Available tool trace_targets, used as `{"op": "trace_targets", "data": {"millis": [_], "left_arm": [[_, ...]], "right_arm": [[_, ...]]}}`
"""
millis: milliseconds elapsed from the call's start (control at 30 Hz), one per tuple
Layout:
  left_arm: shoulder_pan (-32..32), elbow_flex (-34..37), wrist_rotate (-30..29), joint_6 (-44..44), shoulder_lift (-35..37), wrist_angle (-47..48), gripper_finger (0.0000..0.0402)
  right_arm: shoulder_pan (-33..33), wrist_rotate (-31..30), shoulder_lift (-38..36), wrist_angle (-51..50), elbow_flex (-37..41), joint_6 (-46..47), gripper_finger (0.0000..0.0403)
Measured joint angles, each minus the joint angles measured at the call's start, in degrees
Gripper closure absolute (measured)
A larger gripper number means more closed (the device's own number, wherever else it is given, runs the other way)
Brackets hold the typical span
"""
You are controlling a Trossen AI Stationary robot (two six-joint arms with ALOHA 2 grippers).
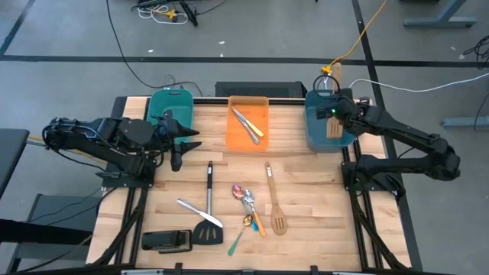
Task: Pick & Place Kitchen Items
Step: Put the brown spatula into the blue bin
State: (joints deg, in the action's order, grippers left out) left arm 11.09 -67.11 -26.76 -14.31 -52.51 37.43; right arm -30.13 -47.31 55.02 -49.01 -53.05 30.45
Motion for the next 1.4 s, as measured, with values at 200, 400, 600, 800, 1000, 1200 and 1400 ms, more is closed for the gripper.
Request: {"op": "trace_targets", "data": {"millis": [200,400,600,800,1000,1200,1400], "left_arm": [[0.02,0.0,0.02,-0.04,-0.01,0.01,0.0225],[0.0,0.0,0.02,-0.02,-0.01,0.02,0.0225],[0.01,0.0,0.02,-0.01,-0.01,0.02,0.0225],[0.01,0.0,0.02,-0.03,-0.01,0.01,0.0225],[0.0,0.0,0.02,-0.01,-0.02,0.0,0.0225],[0.01,0.0,0.01,-0.04,0.0,0.02,0.0225],[0.0,0.0,0.0,0.0,-0.02,0.02,0.0225]], "right_arm": [[-4.05,4.54,0.02,7.35,5.44,-2.65,0.0321],[-7.88,8.84,0.02,11.4,10.57,-3.4,0.0321],[-11.01,13.03,0.02,15.55,14.66,-3.84,0.0321],[-13.36,16.29,0.0,17.01,16.69,-3.97,0.0318],[-14.07,17.4,0.0,16.89,17.19,-4.62,0.0277],[-14.05,17.99,0.0,17.11,17.19,-5.48,0.0266],[-14.05,18.86,0.0,17.99,17.19,-5.48,0.0275]]}}
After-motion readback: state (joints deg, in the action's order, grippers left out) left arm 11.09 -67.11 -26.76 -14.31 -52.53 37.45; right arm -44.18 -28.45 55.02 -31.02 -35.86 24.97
